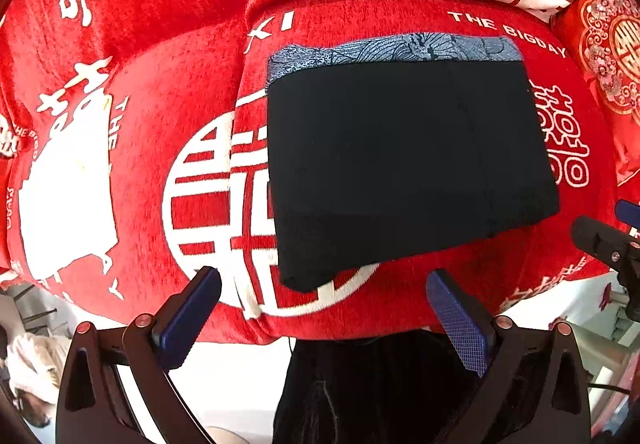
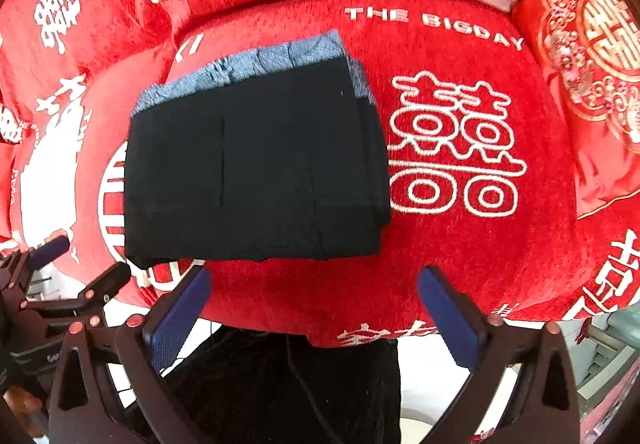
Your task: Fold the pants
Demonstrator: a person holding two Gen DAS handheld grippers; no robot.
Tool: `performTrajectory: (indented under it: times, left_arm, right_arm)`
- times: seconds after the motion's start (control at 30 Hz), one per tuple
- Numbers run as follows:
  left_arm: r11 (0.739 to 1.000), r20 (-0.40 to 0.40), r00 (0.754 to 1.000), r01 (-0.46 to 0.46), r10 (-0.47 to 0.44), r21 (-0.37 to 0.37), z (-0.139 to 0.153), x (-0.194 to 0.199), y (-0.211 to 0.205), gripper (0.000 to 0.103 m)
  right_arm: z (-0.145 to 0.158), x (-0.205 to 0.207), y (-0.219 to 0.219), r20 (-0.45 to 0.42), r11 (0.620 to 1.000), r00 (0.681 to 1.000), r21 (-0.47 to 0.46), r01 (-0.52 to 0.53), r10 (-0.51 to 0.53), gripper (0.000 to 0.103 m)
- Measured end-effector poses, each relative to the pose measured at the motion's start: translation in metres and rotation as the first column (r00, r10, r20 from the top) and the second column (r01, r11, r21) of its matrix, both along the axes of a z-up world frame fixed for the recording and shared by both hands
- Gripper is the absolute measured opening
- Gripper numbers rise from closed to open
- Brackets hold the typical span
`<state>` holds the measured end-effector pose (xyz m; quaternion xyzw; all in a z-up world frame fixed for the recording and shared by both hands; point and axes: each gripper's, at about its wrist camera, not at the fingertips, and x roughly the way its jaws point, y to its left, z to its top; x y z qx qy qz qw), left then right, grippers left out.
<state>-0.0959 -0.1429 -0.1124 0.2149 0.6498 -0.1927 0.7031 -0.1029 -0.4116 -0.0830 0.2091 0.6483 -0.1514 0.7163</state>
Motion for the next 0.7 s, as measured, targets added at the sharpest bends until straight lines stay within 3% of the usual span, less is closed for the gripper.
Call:
performTrajectory:
  times: [0.3,0.7]
  left_arm:
    - [0.999,0.01,0.999,-0.034,0.034,-0.022,0.025,-0.007,0.004,0.103]
    - [1.0,0.021,1.0,-0.023,0.023,-0.002,0.029,-0.01,0.007,0.103]
  right_arm:
    - [0.022,0.002,0.014,-0.033,1.0,0.999,-0.028,0.011,-0.012,0.103]
    - [0.031,0.009,0.036,-0.05,0.995,0.998,-0.096,-0.036,0.032,0.103]
